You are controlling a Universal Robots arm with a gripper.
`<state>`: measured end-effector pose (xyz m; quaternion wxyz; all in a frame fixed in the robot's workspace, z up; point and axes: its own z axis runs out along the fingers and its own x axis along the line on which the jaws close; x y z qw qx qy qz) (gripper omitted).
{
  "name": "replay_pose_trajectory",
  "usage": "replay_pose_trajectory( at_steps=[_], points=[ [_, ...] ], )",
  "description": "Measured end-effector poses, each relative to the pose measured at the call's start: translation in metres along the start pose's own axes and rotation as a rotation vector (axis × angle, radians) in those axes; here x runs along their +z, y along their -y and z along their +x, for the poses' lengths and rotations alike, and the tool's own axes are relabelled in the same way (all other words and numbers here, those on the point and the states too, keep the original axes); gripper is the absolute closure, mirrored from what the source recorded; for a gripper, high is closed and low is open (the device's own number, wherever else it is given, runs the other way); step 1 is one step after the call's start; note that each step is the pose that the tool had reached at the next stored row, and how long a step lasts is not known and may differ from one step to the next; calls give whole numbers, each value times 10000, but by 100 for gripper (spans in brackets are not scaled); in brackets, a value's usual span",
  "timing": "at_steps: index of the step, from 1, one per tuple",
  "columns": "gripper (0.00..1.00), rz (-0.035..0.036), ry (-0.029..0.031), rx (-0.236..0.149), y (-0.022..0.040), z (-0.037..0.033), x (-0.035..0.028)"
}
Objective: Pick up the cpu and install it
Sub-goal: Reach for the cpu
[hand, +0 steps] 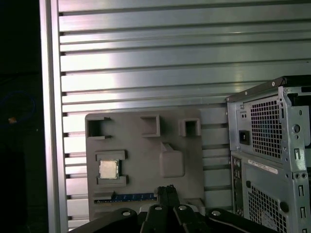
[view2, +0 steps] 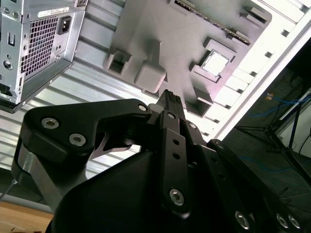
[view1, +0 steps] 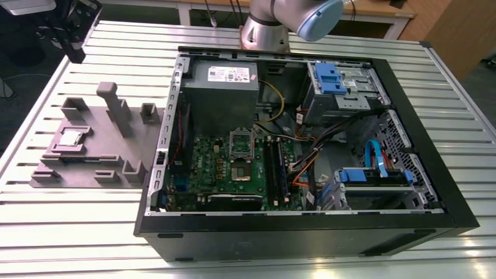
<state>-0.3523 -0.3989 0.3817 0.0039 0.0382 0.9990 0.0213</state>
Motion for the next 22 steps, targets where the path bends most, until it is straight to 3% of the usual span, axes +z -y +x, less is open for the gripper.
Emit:
replay_pose_trajectory(
  at_steps=[11,22],
  points=[
    [89,0,0,0,2,19,0],
    [89,0,-1,0,7,95,-1]
  ],
)
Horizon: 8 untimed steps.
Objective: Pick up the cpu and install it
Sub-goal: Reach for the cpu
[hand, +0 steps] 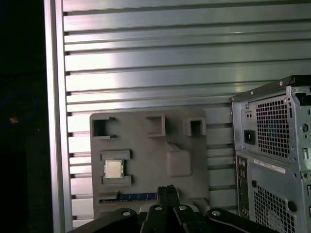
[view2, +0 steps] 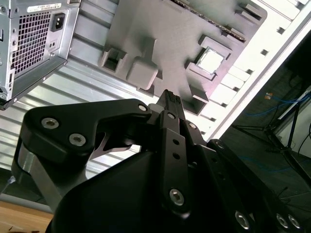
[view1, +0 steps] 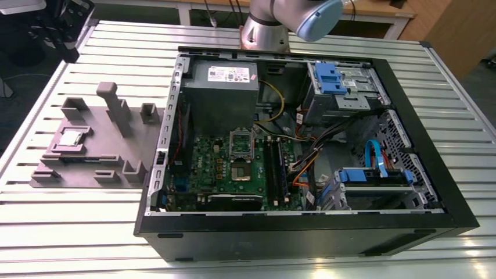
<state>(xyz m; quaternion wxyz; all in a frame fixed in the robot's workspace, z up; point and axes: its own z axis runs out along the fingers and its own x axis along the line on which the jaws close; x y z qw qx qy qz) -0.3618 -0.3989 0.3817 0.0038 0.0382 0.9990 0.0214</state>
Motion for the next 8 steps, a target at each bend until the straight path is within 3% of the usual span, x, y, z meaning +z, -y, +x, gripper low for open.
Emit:
replay_pose_trajectory(
  at_steps=[8],
  points=[
    [89,0,0,0,5,67,0]
  ],
)
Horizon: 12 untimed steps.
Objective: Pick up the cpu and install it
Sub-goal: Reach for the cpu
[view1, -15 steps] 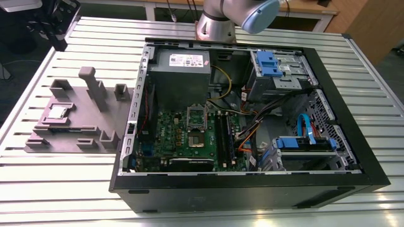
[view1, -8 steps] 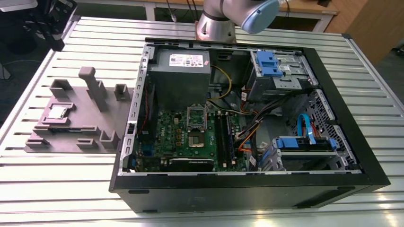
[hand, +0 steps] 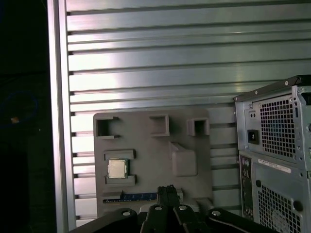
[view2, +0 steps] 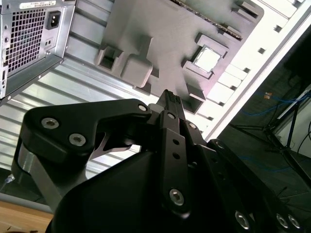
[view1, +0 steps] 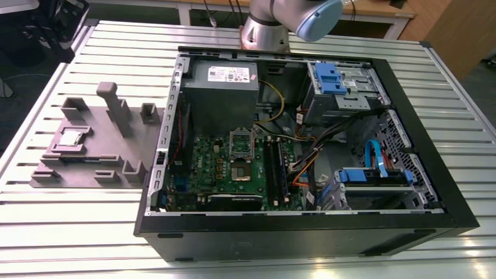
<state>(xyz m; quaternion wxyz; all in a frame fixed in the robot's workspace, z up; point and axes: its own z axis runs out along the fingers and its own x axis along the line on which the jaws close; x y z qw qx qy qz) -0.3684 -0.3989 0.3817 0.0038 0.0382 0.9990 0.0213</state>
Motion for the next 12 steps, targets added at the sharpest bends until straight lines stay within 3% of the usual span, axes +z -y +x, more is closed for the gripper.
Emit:
replay_pose_trajectory(
  at_steps=[12],
  points=[
    [89,0,0,0,7,86,0]
  ],
)
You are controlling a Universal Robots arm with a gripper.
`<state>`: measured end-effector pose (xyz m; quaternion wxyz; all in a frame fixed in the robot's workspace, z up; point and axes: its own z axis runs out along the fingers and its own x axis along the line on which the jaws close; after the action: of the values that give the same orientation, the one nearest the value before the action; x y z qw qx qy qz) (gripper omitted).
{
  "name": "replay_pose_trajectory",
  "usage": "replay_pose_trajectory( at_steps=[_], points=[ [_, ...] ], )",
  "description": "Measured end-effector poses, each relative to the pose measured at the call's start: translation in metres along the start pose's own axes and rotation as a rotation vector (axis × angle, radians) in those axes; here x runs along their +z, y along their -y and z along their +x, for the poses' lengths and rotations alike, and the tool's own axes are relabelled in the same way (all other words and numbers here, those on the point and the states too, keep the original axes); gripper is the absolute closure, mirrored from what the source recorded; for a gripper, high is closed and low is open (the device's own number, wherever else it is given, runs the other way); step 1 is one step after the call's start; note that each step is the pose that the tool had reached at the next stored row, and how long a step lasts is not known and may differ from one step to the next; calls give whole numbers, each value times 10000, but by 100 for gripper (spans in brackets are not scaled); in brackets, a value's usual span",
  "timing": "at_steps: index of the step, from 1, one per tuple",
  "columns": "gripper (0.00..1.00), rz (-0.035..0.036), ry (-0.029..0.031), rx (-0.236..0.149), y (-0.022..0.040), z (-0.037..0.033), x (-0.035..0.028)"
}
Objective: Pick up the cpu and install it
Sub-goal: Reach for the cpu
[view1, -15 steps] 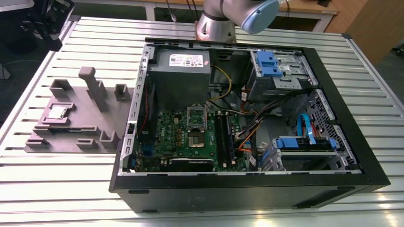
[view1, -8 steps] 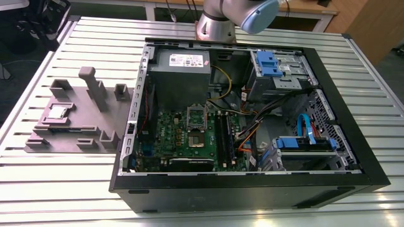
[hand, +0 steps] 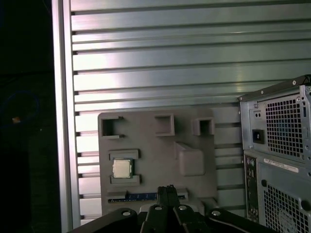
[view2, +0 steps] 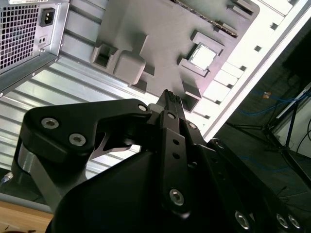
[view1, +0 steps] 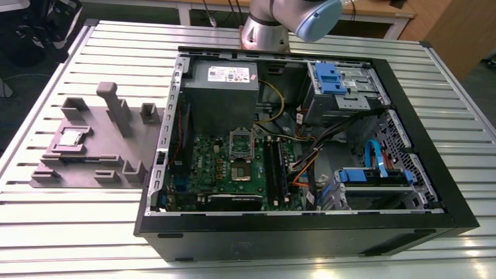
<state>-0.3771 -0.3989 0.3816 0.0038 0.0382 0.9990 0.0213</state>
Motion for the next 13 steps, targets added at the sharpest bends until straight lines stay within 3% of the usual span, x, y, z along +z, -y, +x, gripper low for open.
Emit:
replay_pose_trajectory(
  at_steps=[13],
  points=[
    [89,0,0,1,3,42,0]
  ],
)
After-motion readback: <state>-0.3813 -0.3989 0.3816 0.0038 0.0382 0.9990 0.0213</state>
